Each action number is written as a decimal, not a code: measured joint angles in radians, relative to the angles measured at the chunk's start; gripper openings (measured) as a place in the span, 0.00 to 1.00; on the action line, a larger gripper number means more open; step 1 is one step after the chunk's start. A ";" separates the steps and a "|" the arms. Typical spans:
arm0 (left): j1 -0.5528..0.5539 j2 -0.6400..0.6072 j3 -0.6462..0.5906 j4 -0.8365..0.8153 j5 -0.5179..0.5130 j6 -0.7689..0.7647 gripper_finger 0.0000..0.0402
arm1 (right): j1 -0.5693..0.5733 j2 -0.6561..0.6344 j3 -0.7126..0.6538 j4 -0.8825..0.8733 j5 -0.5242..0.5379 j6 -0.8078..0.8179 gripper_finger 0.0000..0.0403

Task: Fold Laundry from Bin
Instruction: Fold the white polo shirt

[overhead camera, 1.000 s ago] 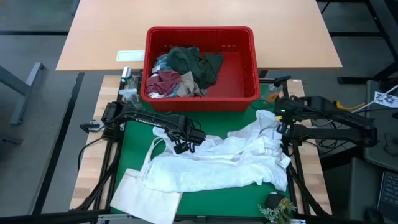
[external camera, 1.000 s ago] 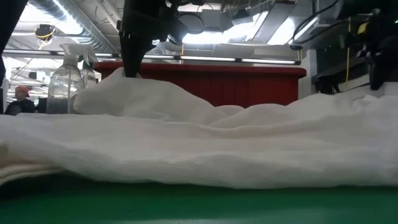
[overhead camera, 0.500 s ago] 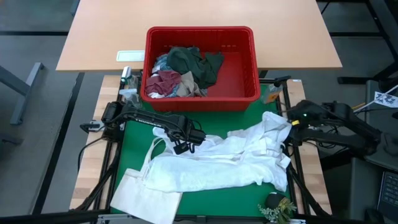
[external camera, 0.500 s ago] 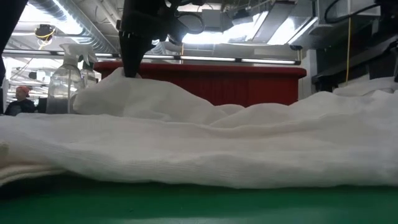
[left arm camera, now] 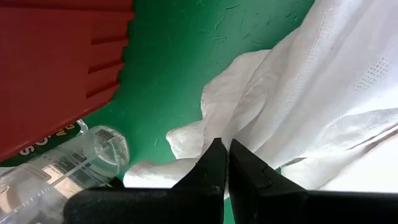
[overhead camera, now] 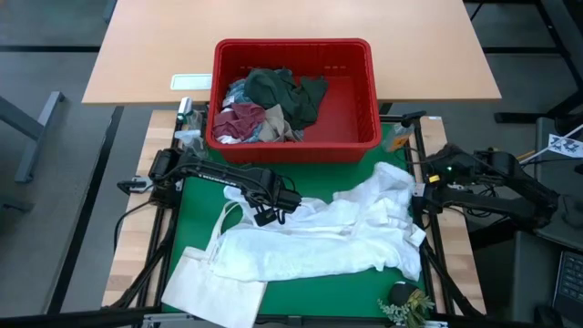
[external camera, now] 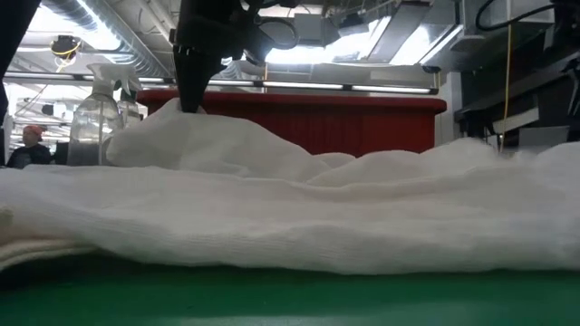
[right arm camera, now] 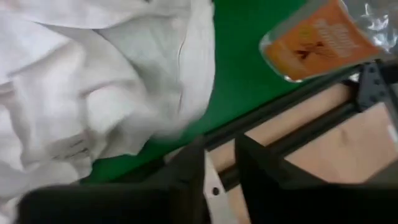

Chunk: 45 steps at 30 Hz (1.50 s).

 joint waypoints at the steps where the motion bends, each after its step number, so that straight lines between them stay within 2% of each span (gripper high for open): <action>1: 0.000 0.000 0.000 0.000 0.000 0.000 0.00 | 0.000 0.000 0.000 0.000 0.018 0.001 0.27; 5: -0.001 0.000 0.000 0.000 0.000 0.000 0.00 | 0.000 0.000 0.000 0.000 0.088 -0.001 0.38; 8: -0.001 0.000 0.000 0.000 0.000 0.000 0.00 | 0.000 0.009 0.009 0.003 0.075 -0.005 0.42; 12: -0.001 0.000 0.000 0.000 0.000 0.000 0.00 | 0.000 0.014 0.010 0.088 -0.089 -0.028 0.41; 16: -0.001 0.000 0.000 0.005 0.000 0.000 0.00 | 0.000 0.023 0.011 0.297 -0.281 -0.036 0.40; 21: -0.001 0.000 0.000 0.014 0.000 -0.004 0.00 | 0.000 0.085 0.011 0.519 -0.360 -0.056 0.40; 31: -0.001 0.000 0.000 0.014 0.000 -0.005 0.00 | 0.000 0.373 0.011 0.574 -0.412 -0.196 0.40; 41: -0.001 0.000 0.000 0.014 0.000 -0.005 0.00 | 0.002 0.755 0.014 0.578 -0.395 -0.425 0.40; 45: -0.002 0.000 -0.001 0.013 0.000 -0.006 0.00 | -0.001 0.878 0.010 0.593 -0.386 -0.470 0.40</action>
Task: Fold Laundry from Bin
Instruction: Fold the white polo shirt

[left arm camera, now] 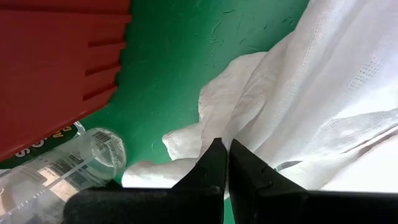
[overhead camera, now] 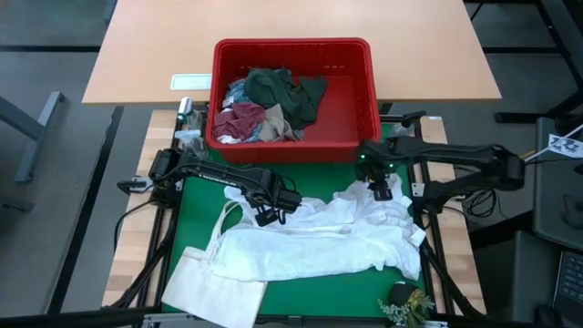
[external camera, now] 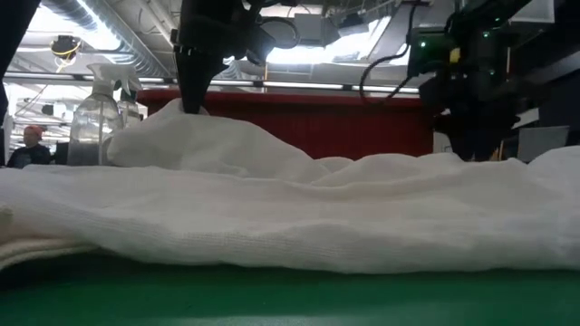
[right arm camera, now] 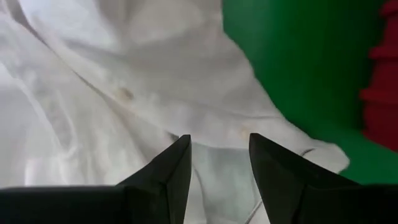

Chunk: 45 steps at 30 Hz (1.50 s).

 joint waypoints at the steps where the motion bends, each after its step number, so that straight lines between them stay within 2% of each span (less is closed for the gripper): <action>1: 0.000 0.000 0.000 0.001 0.000 -0.001 0.00 | 0.000 0.020 0.002 0.002 0.000 -0.002 0.40; 8: 0.000 0.000 0.000 0.008 0.000 -0.001 0.00 | 0.008 0.155 0.001 0.071 0.040 -0.005 0.40; 14: 0.000 0.000 0.000 0.012 0.000 -0.001 0.00 | 0.008 0.207 0.000 0.166 0.096 0.003 0.40; 23: -0.002 0.000 0.000 0.023 0.000 -0.001 0.00 | 0.008 0.308 0.000 0.204 0.158 -0.026 0.40; 30: -0.002 0.000 0.000 0.027 0.000 -0.001 0.00 | 0.007 0.392 0.007 0.202 0.148 -0.031 0.39; 34: -0.002 0.000 0.000 0.027 0.000 -0.001 0.00 | 0.007 0.397 0.006 0.199 0.144 -0.033 0.30; 40: -0.006 0.000 0.000 0.026 -0.030 0.002 0.00 | 0.007 0.395 0.005 0.191 0.144 -0.038 0.03; 45: -0.023 0.000 0.000 0.022 -0.057 0.002 0.00 | 0.008 0.369 0.013 0.152 0.139 -0.036 0.05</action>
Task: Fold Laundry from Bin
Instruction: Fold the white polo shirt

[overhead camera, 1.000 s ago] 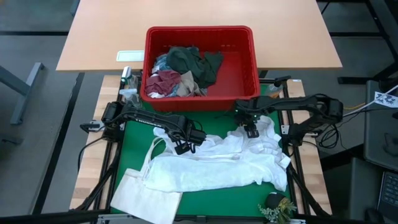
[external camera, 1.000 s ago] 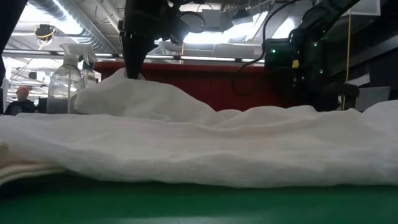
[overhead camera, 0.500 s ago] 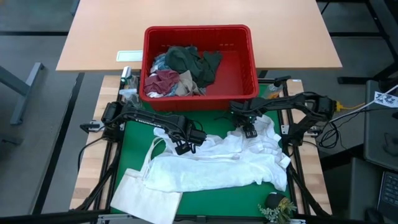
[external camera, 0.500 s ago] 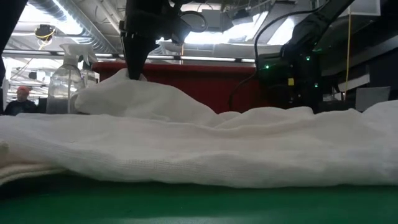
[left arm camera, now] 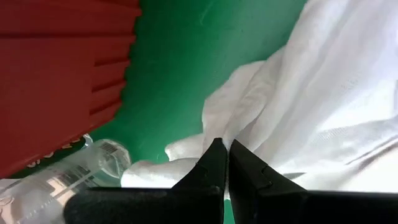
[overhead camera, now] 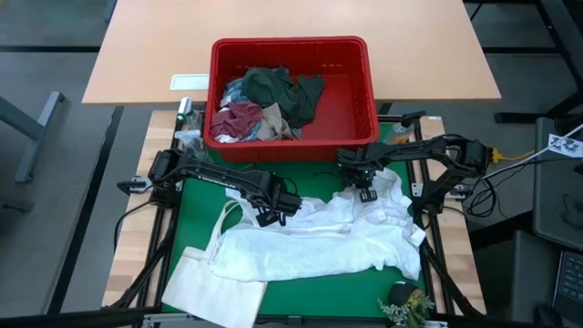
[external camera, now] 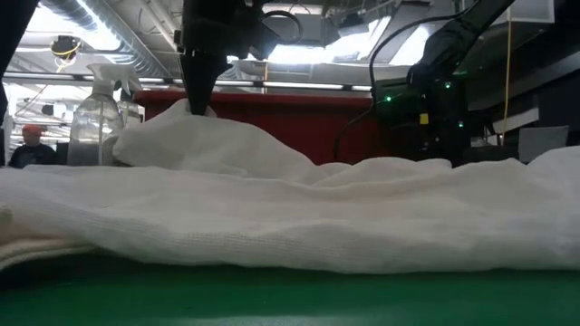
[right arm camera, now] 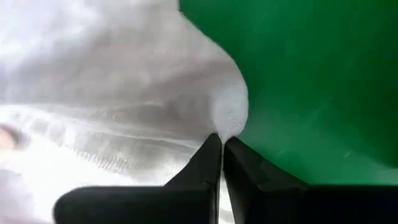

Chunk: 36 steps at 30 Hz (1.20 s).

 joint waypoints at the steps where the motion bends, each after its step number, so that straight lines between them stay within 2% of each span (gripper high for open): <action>1: -0.005 0.000 0.000 -0.001 0.000 0.000 0.00 | 0.000 -0.010 0.007 -0.016 -0.003 0.000 0.04; 11: -0.077 0.000 0.025 -0.035 -0.033 -0.024 0.00 | 0.000 -0.201 0.056 -0.226 -0.005 0.034 0.01; 15: -0.108 0.000 0.063 -0.035 -0.069 -0.025 0.00 | 0.000 -0.312 0.057 -0.293 -0.004 0.067 0.01; 24: -0.161 0.000 0.113 -0.035 -0.081 -0.026 0.00 | 0.000 -0.608 0.057 -0.406 -0.019 0.207 0.00; 27: -0.192 0.000 0.125 -0.035 -0.082 -0.026 0.00 | 0.000 -0.705 0.058 -0.454 -0.092 0.271 0.00; 33: -0.272 0.000 0.126 -0.035 -0.013 -0.074 0.00 | 0.000 -0.873 0.058 -0.512 -0.348 0.447 0.00; 36: -0.321 0.000 0.126 -0.035 0.007 -0.130 0.00 | 0.001 -0.929 0.058 -0.512 -0.442 0.520 0.00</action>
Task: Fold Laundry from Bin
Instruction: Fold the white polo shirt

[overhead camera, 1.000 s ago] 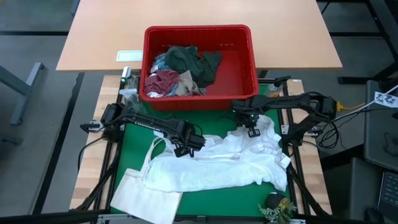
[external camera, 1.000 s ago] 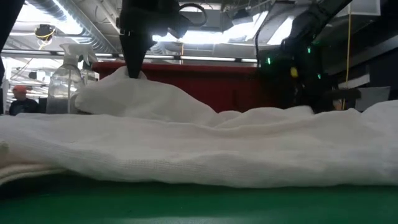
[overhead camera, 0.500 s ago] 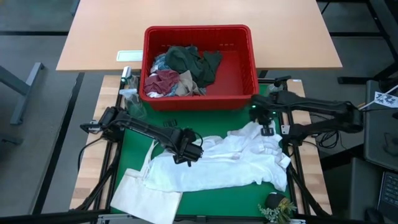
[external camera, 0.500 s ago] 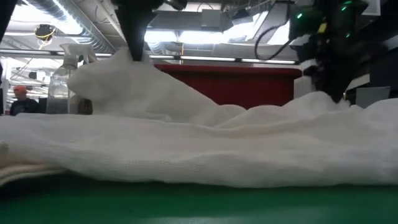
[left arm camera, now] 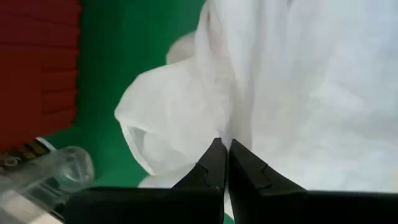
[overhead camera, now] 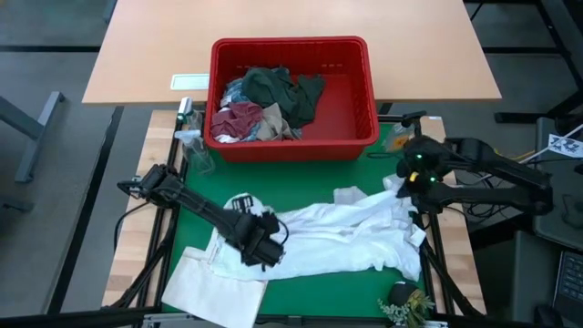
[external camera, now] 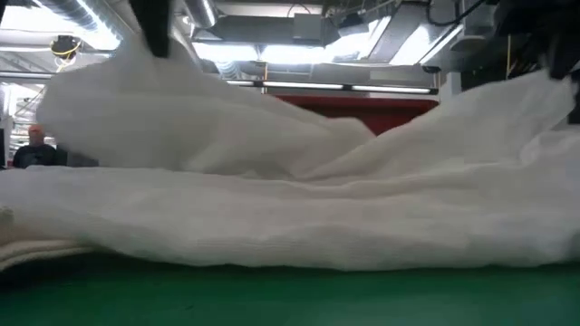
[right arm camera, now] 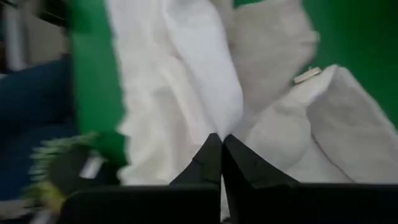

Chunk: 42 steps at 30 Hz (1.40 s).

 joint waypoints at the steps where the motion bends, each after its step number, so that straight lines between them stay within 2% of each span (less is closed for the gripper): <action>1: -0.019 0.000 0.000 0.000 -0.002 -0.018 0.00 | 0.000 -0.023 0.000 -0.001 -0.022 0.021 0.00; 8: -0.121 0.000 -0.001 0.057 -0.001 -0.137 0.00 | 0.000 -0.164 -0.031 -0.004 -0.136 0.173 0.00; 17: -0.164 0.000 -0.003 0.107 -0.003 -0.281 0.00 | 0.000 -0.283 -0.152 0.006 -0.195 0.291 0.00; 22: -0.165 0.000 -0.003 0.177 -0.001 -0.290 0.00 | 0.000 -0.295 -0.190 0.010 -0.207 0.332 0.00; 26: -0.170 0.000 -0.003 0.183 0.001 -0.290 0.00 | 0.000 -0.295 -0.190 0.077 -0.247 0.343 0.00; 33: -0.194 0.022 -0.005 0.199 0.107 -0.310 0.00 | 0.000 -0.295 -0.190 0.145 -0.249 0.401 0.00; 42: -0.213 0.031 -0.005 0.202 0.103 -0.325 0.00 | 0.000 -0.291 -0.190 0.390 -0.294 0.409 0.00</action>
